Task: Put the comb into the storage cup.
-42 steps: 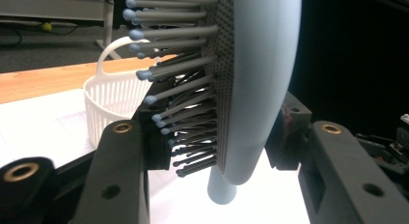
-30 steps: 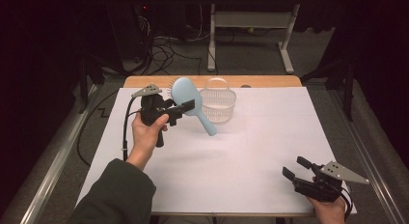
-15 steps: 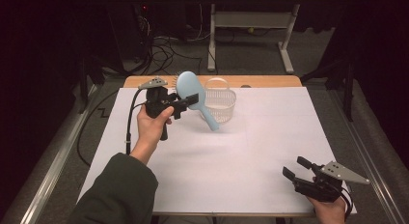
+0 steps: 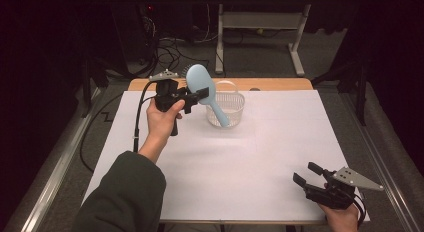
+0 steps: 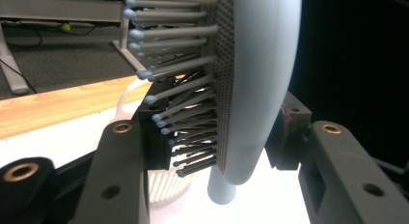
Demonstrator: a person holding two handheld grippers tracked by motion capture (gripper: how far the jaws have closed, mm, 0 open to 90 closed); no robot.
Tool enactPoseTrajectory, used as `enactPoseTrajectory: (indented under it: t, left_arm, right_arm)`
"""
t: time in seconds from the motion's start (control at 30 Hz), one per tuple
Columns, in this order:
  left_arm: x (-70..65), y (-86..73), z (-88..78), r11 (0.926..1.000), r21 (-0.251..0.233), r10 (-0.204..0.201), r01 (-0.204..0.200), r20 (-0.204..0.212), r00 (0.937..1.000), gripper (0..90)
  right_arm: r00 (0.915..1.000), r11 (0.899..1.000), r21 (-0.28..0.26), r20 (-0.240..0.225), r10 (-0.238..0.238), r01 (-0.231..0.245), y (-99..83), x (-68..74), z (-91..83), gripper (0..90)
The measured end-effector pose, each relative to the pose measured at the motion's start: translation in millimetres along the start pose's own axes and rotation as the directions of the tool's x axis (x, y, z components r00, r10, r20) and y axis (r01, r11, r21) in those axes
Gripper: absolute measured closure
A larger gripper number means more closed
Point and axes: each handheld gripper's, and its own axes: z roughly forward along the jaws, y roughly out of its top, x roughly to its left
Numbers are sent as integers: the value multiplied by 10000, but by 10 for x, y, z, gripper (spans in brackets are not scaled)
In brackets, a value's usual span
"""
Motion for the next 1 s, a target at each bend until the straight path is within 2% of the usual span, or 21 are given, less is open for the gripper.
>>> enactPoseTrajectory:
  t: [0.23, 0.57, 0.8, 1.0]
  left_arm:
    - [15, 93, 79, 10000, -3, -28, 28, -121, 9999, 529]
    - [73, 180, 174, 9991, -301, -323, 314, -310, 9990, 529]
    - [102, 242, 231, 9978, -508, -462, 427, -701, 9965, 529]
    - [135, 257, 296, 9981, -396, -498, 463, -921, 9945, 529]
  right_arm:
    - [10000, 10000, 8, -4, 8, -8, -2, -4, 0, 282]
    - [10000, 10000, -9, -31, -2, 2, -2, -9, -7, 282]
    - [10000, 10000, 18, -58, 7, -7, -6, -9, -6, 288]
    - [10000, 10000, -20, -96, 7, -7, -5, -7, -7, 288]
